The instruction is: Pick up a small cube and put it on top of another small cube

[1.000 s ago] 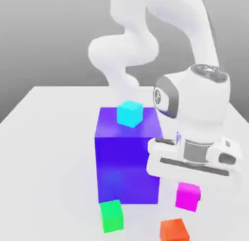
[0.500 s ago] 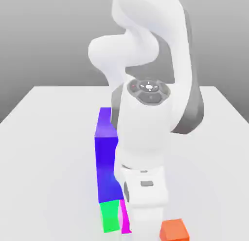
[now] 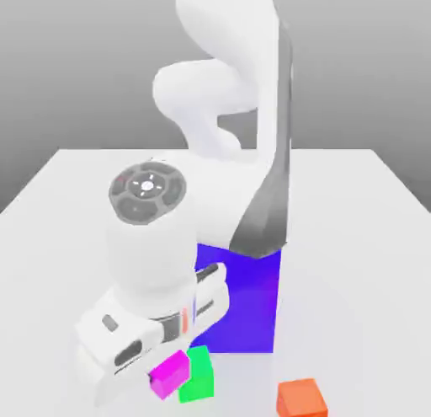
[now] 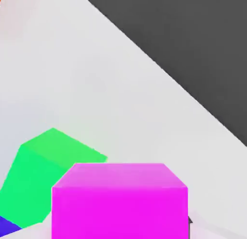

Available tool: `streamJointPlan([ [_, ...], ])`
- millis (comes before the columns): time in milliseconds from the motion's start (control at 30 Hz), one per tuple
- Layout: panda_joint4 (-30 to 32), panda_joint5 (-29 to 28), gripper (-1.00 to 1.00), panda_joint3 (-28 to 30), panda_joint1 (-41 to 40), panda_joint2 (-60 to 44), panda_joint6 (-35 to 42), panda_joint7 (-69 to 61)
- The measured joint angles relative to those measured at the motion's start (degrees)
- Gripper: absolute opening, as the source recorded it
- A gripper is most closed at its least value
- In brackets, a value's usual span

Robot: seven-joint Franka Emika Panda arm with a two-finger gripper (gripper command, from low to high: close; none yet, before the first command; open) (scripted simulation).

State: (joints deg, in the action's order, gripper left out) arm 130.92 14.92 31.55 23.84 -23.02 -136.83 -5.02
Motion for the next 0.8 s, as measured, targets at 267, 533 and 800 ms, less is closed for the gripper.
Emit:
streamJointPlan([
  [267, -0.1, 6.4, -1.00, 4.9, 1.0, -1.7, 5.1, 21.5],
  [533, -0.1, 12.5, -1.00, 9.9, 2.4, -3.1, 9.6, 43.1],
  [800, 0.4, 18.2, -1.00, 14.5, 4.5, -4.0, 12.9, 65.0],
])
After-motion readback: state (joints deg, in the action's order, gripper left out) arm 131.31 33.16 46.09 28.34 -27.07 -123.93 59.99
